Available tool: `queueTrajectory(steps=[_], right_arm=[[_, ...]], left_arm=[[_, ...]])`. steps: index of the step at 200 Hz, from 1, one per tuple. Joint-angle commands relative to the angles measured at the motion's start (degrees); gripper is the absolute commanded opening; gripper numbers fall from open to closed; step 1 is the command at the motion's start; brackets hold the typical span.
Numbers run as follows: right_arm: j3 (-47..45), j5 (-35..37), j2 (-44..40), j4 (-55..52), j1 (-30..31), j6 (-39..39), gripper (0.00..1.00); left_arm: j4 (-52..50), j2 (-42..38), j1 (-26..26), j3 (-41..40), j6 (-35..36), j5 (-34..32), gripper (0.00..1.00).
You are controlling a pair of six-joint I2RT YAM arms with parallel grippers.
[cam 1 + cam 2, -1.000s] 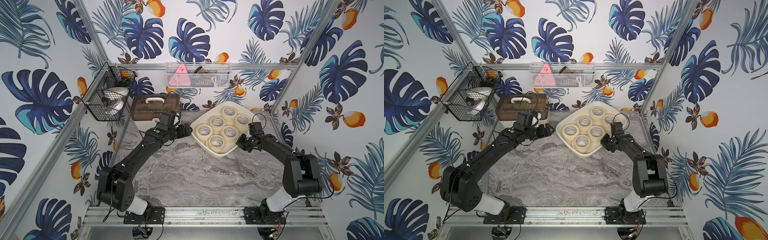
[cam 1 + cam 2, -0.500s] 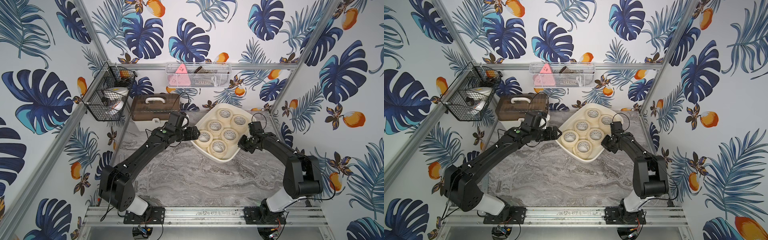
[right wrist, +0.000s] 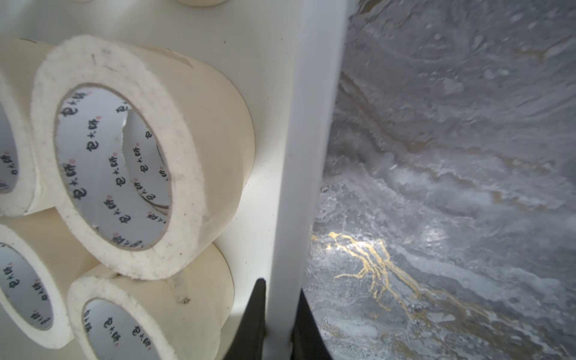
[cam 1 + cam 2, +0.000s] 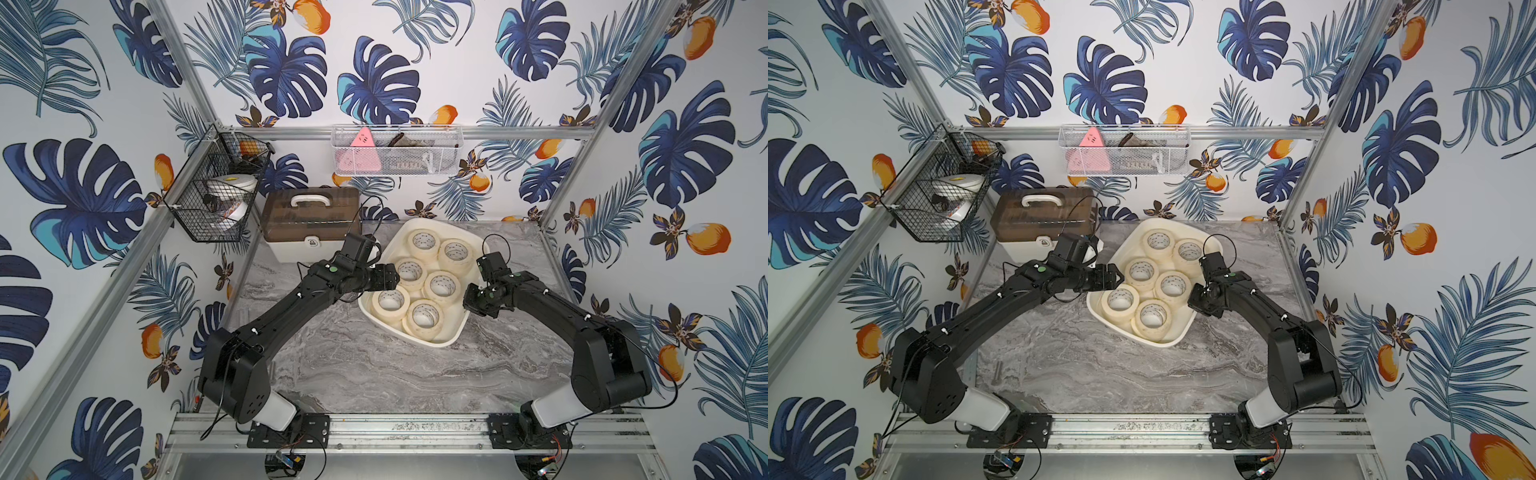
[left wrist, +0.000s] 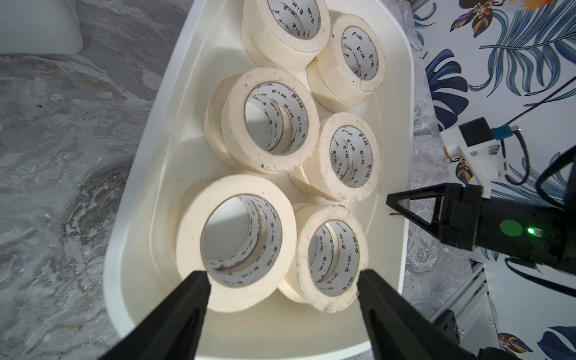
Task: Take out the art tape in the storage box
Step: Adjust the storage box at the center of the board.
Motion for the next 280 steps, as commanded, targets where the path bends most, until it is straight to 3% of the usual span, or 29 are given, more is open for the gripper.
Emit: queueTrajectory(steps=[1, 119, 174, 280], right_arm=[[-1.41, 0.1, -0.52, -8.4, 2.37, -7.2, 0.0], [1.1, 18.29, -3.12, -19.19, 5.96, -12.31, 0.0], [0.83, 16.04, -4.56, -19.48, 6.43, -14.22, 0.0], [7.52, 15.32, 1.93, -16.26, 7.17, -14.59, 0.0]], left_arm=[[-0.63, -0.06, -0.08, -1.06, 0.18, -0.76, 0.82], [-3.67, -6.35, -0.1, -7.66, 0.8, -3.69, 0.81], [-4.24, -8.94, -0.09, -8.3, 0.44, -4.45, 0.82], [-5.74, -10.27, -0.1, -7.37, 1.82, -6.02, 0.83]])
